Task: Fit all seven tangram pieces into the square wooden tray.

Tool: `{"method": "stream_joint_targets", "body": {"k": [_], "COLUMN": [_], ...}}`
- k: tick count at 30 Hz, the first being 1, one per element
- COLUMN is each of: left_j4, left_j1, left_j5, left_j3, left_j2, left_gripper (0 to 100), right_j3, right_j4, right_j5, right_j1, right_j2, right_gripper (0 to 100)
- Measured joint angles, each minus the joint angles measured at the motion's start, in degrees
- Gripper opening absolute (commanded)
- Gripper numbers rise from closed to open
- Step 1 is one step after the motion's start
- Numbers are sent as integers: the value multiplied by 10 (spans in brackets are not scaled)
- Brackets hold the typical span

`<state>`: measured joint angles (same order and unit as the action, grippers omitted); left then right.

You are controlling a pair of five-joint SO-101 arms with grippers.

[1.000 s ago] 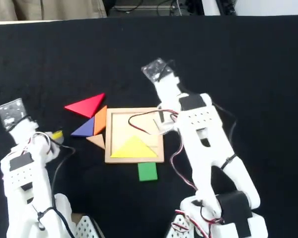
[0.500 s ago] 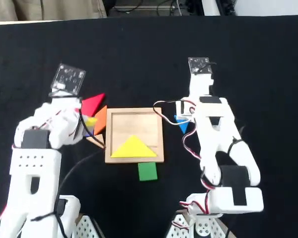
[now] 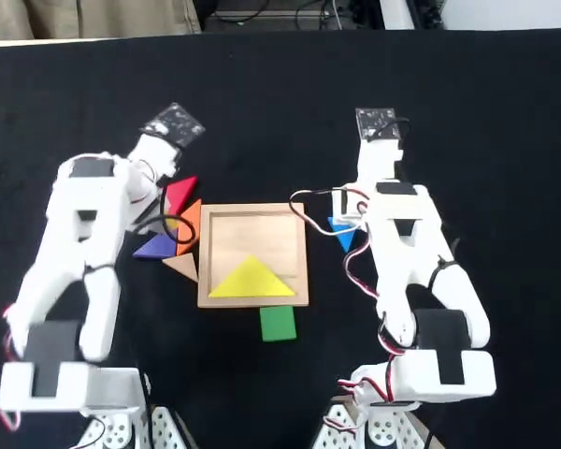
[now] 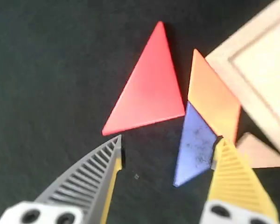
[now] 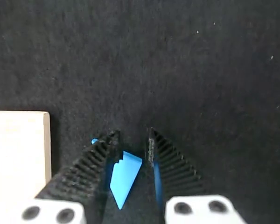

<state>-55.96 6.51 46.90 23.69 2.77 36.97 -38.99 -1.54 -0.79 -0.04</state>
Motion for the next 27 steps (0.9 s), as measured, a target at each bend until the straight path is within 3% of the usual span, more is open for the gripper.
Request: {"method": "stream_joint_targets", "body": {"k": [5,17,27], "left_j4": [2,3,67], "left_j1": [-5,-5,-5], "left_j5": [87,160,163], "left_j3": [-91,-177,-181], "left_j2": [-90,-227,-268], "left_gripper": [307,307,310], "right_j3": [0,0,0], "right_j4": [0,16,16], "right_j5": [0,0,0], "right_j1": [0,0,0], "right_j2": [0,0,0], "right_gripper": [89,89,89]}}
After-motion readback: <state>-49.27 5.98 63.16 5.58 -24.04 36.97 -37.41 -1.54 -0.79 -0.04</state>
